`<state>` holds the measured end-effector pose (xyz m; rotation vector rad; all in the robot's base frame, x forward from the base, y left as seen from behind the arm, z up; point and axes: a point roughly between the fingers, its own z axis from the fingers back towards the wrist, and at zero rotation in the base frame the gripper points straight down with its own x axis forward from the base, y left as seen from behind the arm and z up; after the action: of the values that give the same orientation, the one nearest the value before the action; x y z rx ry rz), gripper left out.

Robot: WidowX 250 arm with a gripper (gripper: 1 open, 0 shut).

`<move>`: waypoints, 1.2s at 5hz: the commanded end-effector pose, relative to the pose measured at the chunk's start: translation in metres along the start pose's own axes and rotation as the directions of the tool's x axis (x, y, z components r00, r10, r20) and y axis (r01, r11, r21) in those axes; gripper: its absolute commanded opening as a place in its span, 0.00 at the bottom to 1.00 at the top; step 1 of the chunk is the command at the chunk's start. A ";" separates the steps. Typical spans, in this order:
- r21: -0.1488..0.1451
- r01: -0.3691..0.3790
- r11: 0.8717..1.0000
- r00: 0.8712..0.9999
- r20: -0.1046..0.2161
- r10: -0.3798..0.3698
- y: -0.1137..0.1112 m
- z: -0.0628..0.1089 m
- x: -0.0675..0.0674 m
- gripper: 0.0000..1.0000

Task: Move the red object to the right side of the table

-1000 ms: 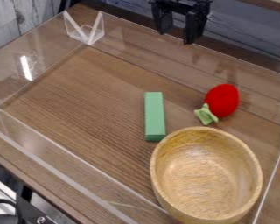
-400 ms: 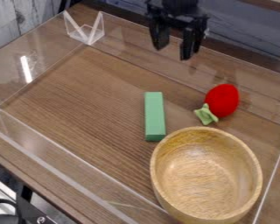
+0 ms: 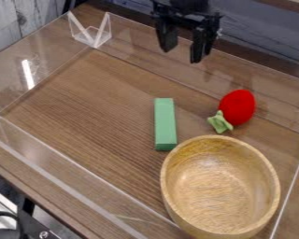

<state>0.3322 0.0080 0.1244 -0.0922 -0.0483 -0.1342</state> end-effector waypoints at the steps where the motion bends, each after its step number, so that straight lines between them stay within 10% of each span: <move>1: 0.016 -0.003 1.000 0.998 0.058 0.002 0.001 0.015 -0.003 1.00; 6: 0.027 -0.006 1.000 0.999 0.041 0.005 -0.003 -0.010 -0.010 1.00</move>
<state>0.3153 0.0033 0.0932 -0.0783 -0.0184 -0.1334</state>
